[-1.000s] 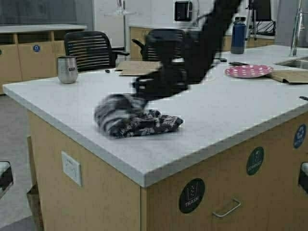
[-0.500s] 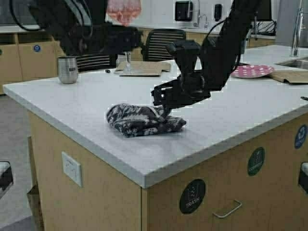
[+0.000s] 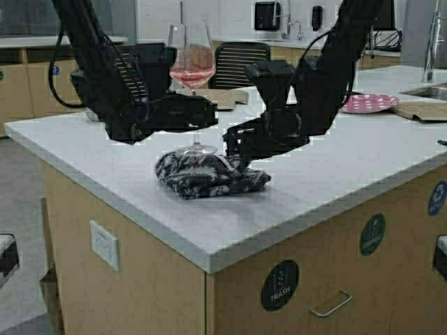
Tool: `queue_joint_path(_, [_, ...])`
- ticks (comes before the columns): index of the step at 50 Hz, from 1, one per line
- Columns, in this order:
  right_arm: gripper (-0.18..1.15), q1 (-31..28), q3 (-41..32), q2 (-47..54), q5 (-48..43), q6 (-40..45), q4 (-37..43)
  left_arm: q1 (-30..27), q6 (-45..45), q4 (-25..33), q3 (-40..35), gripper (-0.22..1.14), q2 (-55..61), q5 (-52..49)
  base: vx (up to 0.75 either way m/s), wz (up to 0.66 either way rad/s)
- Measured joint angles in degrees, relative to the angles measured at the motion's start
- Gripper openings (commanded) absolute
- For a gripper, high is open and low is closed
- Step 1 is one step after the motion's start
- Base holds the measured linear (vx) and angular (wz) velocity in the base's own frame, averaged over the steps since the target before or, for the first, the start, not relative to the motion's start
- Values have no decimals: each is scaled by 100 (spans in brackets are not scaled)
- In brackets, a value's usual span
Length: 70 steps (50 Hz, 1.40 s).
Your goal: Get the cloth and wipe up the spill under the wine glass
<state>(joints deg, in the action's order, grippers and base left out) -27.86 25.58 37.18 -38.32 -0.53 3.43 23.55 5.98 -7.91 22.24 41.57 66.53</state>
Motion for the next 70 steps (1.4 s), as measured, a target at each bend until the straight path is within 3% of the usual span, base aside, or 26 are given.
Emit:
queue_joint_path(14, [7, -9, 105, -79, 0, 9, 0, -9, -97, 0, -422, 22, 817, 246, 0, 0])
queue_joint_path(27, [7, 132, 211, -308, -167, 255, 255, 0, -53, -9, -457, 22, 870, 281, 0, 0])
queue_joint_path(35, [7, 475, 448, -580, -545, 967, 896, 53, 9, -35, -255, 22, 422, 211, 0, 0])
queue_joint_path(47, [7, 1459, 791, -1011, -1494, 2136, 1494, -18, -18, -26, -237, 22, 176, 202, 0, 0])
queue_joint_path(55, [7, 1793, 905, -1072, -1793, 2250, 1529, -18, -18, -132, -396, 22, 439, 202, 0, 0])
queue_joint_path(70, [7, 1828, 984, -1090, -2074, 2259, 1512, -9, -44, -264, -879, 22, 1020, 202, 0, 0])
